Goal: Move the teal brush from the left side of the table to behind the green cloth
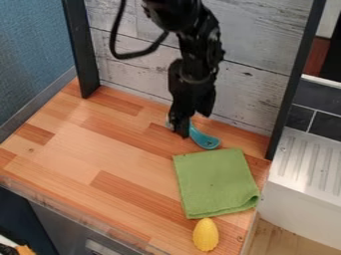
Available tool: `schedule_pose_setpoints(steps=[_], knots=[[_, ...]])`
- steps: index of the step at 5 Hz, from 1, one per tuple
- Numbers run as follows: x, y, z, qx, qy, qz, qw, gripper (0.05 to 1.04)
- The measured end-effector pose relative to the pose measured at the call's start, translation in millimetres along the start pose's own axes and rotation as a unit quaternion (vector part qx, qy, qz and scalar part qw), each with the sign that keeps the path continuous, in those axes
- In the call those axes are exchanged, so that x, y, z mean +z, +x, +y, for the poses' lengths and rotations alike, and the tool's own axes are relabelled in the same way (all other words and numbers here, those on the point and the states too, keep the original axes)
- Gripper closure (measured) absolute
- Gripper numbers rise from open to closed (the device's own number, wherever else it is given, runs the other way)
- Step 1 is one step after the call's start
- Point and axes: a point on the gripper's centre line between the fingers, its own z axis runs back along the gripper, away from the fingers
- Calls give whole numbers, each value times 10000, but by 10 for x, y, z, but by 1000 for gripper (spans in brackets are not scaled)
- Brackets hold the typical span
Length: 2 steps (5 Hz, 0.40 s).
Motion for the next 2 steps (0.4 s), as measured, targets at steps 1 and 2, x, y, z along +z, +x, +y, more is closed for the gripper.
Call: schedule_pose_setpoints(steps=[1,2], knots=[[245,-3,43,23,-259,63,9996,83],[519,151,214,-122,-1035,372,9939,83]])
